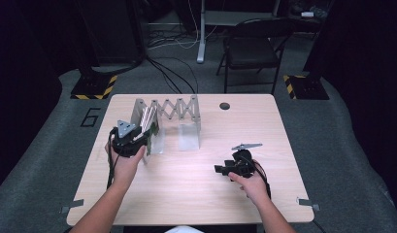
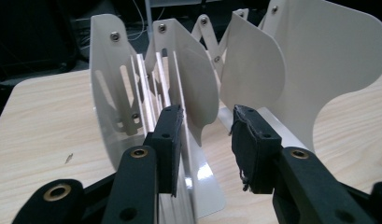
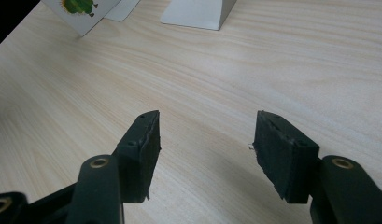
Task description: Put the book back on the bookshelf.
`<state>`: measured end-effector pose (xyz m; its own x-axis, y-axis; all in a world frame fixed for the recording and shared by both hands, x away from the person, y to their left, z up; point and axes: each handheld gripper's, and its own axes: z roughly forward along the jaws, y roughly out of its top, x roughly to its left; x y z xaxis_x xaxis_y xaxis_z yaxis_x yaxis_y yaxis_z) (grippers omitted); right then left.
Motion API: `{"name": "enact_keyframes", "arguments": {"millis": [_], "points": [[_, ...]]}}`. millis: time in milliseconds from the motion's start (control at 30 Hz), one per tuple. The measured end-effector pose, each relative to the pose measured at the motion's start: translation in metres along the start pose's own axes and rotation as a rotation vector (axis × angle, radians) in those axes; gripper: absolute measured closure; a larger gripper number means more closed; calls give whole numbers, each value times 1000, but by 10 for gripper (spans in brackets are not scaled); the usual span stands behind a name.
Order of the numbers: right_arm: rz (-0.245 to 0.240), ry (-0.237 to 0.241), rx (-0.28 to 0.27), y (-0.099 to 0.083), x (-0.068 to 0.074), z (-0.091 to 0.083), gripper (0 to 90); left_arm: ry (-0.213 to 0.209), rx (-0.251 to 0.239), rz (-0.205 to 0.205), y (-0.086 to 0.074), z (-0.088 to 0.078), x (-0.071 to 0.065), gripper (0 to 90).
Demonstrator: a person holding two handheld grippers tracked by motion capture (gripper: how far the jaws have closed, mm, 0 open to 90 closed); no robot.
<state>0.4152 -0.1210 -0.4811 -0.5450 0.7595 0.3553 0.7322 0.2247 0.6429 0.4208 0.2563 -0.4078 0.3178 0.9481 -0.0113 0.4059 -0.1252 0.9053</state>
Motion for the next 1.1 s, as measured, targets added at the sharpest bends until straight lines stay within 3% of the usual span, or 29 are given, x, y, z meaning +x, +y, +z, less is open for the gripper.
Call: {"name": "enact_keyframes", "arguments": {"millis": [400,633,800,1100], "points": [[2,-12,-13,3,0,-2,408,-118,32,54,0,-8,-19,582],[-7,-18,-27,2,0,-4,406,-181,36,97,1,-3,-39,514],[12,-17,-12,2,-1,-3,401,-240,82,124,2,-1,-47,477],[6,-23,-19,2,-1,-5,397,-321,131,145,-12,-14,-40,416]]}}
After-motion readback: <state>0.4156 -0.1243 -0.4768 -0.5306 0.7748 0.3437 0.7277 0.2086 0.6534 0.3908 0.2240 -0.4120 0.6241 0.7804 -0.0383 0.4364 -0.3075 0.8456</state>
